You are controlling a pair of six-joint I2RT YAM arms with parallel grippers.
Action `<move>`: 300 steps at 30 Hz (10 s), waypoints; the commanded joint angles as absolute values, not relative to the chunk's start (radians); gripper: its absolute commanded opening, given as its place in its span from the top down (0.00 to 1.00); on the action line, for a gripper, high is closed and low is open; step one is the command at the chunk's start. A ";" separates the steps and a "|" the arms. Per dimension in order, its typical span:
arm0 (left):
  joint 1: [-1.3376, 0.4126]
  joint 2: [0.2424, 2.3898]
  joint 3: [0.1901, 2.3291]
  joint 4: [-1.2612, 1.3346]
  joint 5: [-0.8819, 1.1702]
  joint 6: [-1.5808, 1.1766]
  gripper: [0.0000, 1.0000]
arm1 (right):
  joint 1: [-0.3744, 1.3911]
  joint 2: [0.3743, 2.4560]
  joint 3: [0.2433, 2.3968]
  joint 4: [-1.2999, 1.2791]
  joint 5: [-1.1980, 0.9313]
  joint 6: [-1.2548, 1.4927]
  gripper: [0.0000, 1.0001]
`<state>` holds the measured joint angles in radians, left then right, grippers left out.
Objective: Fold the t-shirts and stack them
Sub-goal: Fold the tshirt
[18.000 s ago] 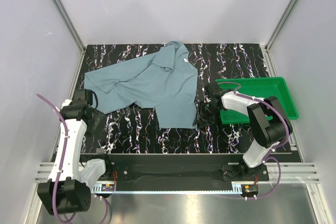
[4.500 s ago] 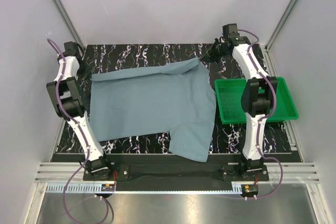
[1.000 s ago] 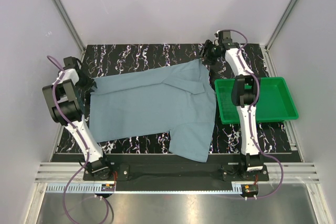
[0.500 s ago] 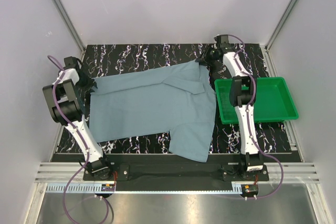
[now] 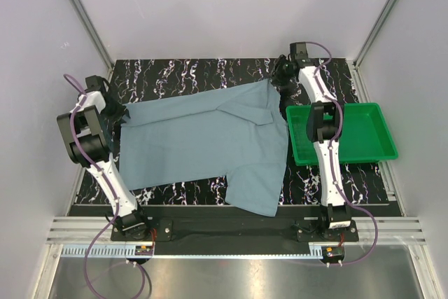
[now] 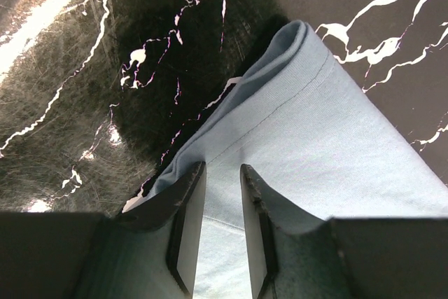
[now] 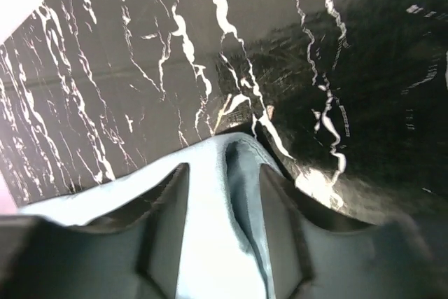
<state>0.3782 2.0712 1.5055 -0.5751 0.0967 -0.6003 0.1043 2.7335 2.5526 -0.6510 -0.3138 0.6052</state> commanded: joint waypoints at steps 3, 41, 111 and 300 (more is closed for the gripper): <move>0.385 2.045 1.545 -0.627 0.071 -0.601 0.64 | 0.095 2.603 2.606 -0.845 -0.233 0.509 0.40; 0.209 1.672 1.235 -0.647 0.037 -0.634 0.61 | 0.551 2.332 1.997 -0.755 0.109 0.391 0.56; 0.210 1.623 1.137 -0.627 0.072 -0.606 0.62 | 0.463 2.528 2.267 -0.716 0.160 0.351 0.53; 0.126 1.877 1.588 -0.727 0.189 -0.488 0.60 | 0.123 2.480 2.433 -0.864 -0.196 0.471 0.38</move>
<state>0.0925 1.8301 1.5242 -0.7471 0.1509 -0.4797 0.1242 2.3978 2.3585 -0.8589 -0.2741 0.4911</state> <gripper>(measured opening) 0.395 0.609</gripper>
